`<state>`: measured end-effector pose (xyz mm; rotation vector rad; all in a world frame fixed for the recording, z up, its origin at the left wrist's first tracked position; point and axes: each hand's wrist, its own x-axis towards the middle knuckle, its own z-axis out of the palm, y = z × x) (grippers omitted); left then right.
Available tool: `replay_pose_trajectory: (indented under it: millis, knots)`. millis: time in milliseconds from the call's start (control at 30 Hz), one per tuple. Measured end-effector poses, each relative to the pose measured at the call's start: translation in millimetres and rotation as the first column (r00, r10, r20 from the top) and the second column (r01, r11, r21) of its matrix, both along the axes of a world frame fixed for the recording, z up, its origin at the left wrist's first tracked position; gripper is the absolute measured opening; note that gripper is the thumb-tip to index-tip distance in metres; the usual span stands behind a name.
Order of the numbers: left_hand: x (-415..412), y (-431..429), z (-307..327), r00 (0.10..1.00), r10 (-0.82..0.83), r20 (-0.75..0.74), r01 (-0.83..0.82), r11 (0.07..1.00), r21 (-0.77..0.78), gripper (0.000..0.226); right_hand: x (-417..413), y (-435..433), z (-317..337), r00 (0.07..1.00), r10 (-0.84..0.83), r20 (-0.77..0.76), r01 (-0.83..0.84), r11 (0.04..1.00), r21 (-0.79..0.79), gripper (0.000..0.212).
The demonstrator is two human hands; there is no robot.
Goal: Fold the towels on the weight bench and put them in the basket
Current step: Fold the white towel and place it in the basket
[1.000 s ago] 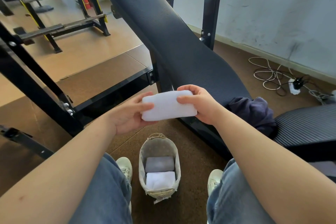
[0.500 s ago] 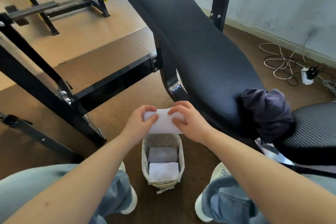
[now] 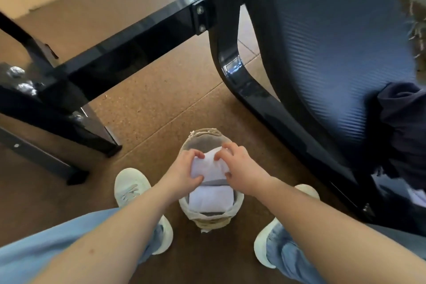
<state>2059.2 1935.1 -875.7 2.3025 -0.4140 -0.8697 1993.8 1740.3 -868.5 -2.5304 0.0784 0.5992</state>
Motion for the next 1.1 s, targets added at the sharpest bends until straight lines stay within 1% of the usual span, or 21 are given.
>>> replay_pose_trajectory:
  millis: [100,267,367,467,567,633,700,733,800,867,900,933,967,1033,1067,1100]
  knots:
    - [16.1,-3.7,-28.9,0.998,0.038,-0.043,-0.039,0.999,-0.01,0.048,14.4,-2.5,-30.5,0.998,-0.016,-0.055,0.017,1.0,0.017,0.057]
    - [39.0,-10.9,-70.4,0.998,0.023,0.064,-0.025,0.999,0.037,0.044,36.8,1.7,-67.1,0.998,-0.025,-0.054,0.024,1.0,-0.013,0.057]
    - [45.7,-16.7,-85.8,0.993,-0.022,0.12,0.013,0.997,0.081,0.046,46.3,4.5,-85.2,0.999,0.022,-0.049,-0.026,0.997,-0.072,0.053]
    - [45.7,-24.1,-101.0,0.987,-0.088,0.134,0.068,0.986,0.151,0.043,52.5,7.4,-99.7,0.993,0.089,-0.075,-0.101,0.982,-0.159,0.049]
    - [44.2,-30.2,-112.0,0.974,-0.139,0.18,0.094,0.967,0.236,0.039,55.1,10.4,-107.3,0.983,0.152,-0.105,-0.175,0.949,-0.263,0.052]
    - [43.3,-32.1,-112.5,0.952,-0.226,0.205,0.136,0.916,0.378,0.039,54.7,11.1,-107.4,0.973,0.21,-0.095,-0.23,0.915,-0.332,0.055]
    - [39.6,-31.5,-106.3,0.929,-0.281,0.24,0.134,0.86,0.492,0.039,49.5,11.3,-106.7,0.96,0.265,-0.089,-0.279,0.876,-0.394,0.06]
    - [37.9,-30.0,-103.9,0.907,-0.301,0.296,0.113,0.849,0.516,0.038,45.4,11.5,-106.7,0.956,0.283,-0.075,-0.287,0.858,-0.426,0.062]
    - [36.1,-26.6,-98.9,0.845,-0.351,0.404,0.099,0.844,0.527,0.035,37.7,14.0,-103.2,0.967,0.254,-0.022,-0.234,0.853,-0.467,0.06]
    - [32.7,-20.8,-103.3,0.776,-0.413,0.476,0.152,0.856,0.495,0.035,29.9,18.1,-102.6,0.966,0.26,0.004,-0.233,0.873,-0.428,0.061]
    - [29.2,-18.5,-107.2,0.753,-0.452,0.477,0.234,0.863,0.449,0.038,25.7,19.9,-104.8,0.962,0.274,-0.002,-0.253,0.888,-0.385,0.065]
    - [23.4,-17.4,-110.7,0.754,-0.481,0.448,0.311,0.861,0.402,0.045,21.8,20.6,-107.6,0.958,0.286,-0.013,-0.272,0.897,-0.349,0.07]
    - [17.0,-17.3,-112.7,0.774,-0.501,0.389,0.353,0.85,0.392,0.055,19.8,20.8,-109.4,0.961,0.27,-0.067,-0.277,0.911,-0.305,0.075]
    - [8.0,-15.6,-115.9,0.811,-0.535,0.238,0.39,0.796,0.463,0.07,19.8,18.9,-111.3,0.965,0.207,-0.158,-0.24,0.943,-0.229,0.087]
    - [7.1,-15.0,-118.1,0.827,-0.531,0.183,0.393,0.78,0.487,0.074,21.1,18.7,-113.4,0.962,0.187,-0.198,-0.227,0.951,-0.208,0.091]
    - [7.4,-15.5,-119.2,0.836,-0.526,0.16,0.392,0.774,0.497,0.077,22.7,19.3,-116.4,0.96,0.164,-0.228,-0.209,0.959,-0.19,0.094]
